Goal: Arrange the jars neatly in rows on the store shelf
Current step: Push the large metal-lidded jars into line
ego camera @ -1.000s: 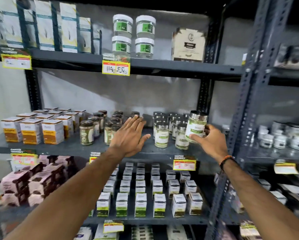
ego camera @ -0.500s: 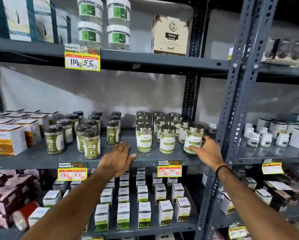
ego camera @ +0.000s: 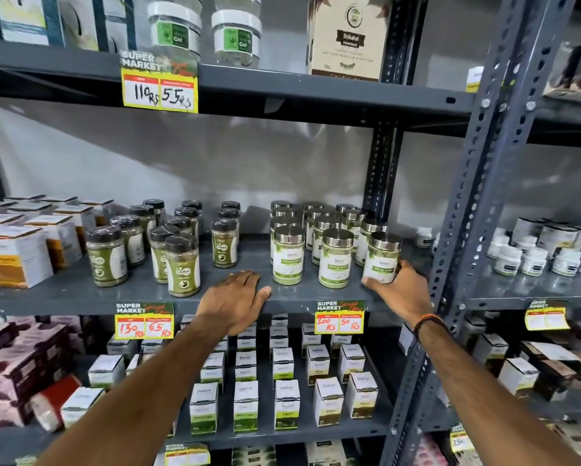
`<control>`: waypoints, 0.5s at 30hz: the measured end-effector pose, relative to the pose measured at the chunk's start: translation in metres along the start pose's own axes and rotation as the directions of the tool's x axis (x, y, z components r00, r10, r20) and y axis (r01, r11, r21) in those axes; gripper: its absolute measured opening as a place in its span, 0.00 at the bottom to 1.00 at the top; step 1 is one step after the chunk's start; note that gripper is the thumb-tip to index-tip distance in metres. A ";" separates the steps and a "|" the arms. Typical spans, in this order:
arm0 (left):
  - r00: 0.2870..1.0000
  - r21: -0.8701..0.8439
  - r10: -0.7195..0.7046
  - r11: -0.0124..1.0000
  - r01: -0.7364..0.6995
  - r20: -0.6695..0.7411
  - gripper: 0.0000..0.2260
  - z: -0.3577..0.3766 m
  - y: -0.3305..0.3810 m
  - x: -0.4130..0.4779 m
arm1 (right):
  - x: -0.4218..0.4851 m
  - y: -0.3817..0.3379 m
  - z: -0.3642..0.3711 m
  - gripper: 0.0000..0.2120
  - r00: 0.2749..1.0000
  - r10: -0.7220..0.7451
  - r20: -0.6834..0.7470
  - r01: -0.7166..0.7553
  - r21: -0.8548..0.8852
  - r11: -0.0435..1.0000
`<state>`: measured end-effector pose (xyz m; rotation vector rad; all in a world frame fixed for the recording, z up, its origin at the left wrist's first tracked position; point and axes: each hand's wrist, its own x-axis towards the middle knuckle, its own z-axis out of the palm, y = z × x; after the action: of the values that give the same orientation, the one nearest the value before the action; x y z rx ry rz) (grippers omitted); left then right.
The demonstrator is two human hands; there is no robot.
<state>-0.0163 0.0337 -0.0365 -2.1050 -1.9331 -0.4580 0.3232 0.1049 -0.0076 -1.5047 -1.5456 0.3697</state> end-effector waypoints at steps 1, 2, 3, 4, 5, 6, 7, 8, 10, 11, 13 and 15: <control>1.000 0.002 -0.001 1.000 0.001 -0.004 0.31 0.000 0.000 0.000 | -0.001 0.000 0.002 0.32 1.000 -0.006 -0.014 0.005 -0.007 1.000; 1.000 0.004 0.000 1.000 0.001 -0.007 0.31 0.000 0.000 0.000 | -0.001 0.001 0.004 0.33 0.999 -0.014 -0.030 0.014 -0.016 1.000; 1.000 0.005 0.001 1.000 -0.001 -0.008 0.30 0.000 0.000 0.000 | 0.001 0.001 0.006 0.33 0.999 -0.021 -0.042 0.020 -0.029 0.999; 1.000 0.004 0.001 1.000 -0.001 -0.009 0.30 0.001 0.001 0.000 | 0.003 0.002 0.007 0.32 0.999 -0.022 -0.045 0.020 -0.039 0.999; 1.000 0.005 0.002 1.000 -0.001 -0.013 0.30 0.001 0.001 0.000 | 0.007 0.003 0.008 0.32 0.999 -0.016 -0.041 0.014 -0.043 0.999; 1.000 0.008 0.002 1.000 -0.002 -0.019 0.29 0.001 0.001 0.000 | 0.011 0.004 0.008 0.31 0.999 -0.008 -0.032 0.007 -0.042 0.999; 1.000 0.011 0.003 1.000 -0.003 -0.027 0.29 0.002 0.001 0.000 | 0.014 0.005 0.008 0.31 1.000 0.003 -0.022 -0.004 -0.036 0.999; 0.999 0.013 0.004 1.000 -0.004 -0.032 0.29 0.002 0.001 0.000 | 0.016 0.006 0.008 0.30 1.000 0.012 -0.016 -0.012 -0.031 0.999; 0.999 0.014 0.002 1.000 -0.001 -0.034 0.29 0.002 0.001 0.000 | 0.019 0.008 0.008 0.31 1.000 0.016 -0.012 -0.016 -0.028 0.999; 0.999 0.014 0.001 1.000 0.000 -0.032 0.29 0.002 0.002 0.000 | 0.018 0.008 0.008 0.31 1.000 0.010 -0.013 -0.010 -0.021 1.000; 1.000 0.020 -0.002 1.000 0.003 -0.029 0.30 0.001 0.002 -0.001 | 0.017 0.008 0.009 0.33 1.000 -0.011 -0.028 0.012 0.008 1.000; 0.999 0.032 -0.004 0.999 0.005 -0.033 0.34 -0.002 0.003 -0.001 | 0.016 0.007 0.011 0.34 0.999 -0.021 -0.043 0.022 0.035 0.999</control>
<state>-0.0134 0.0316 -0.0355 -2.0605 -1.9147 -0.4562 0.3219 0.1247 -0.0129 -1.4581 -1.5134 0.3493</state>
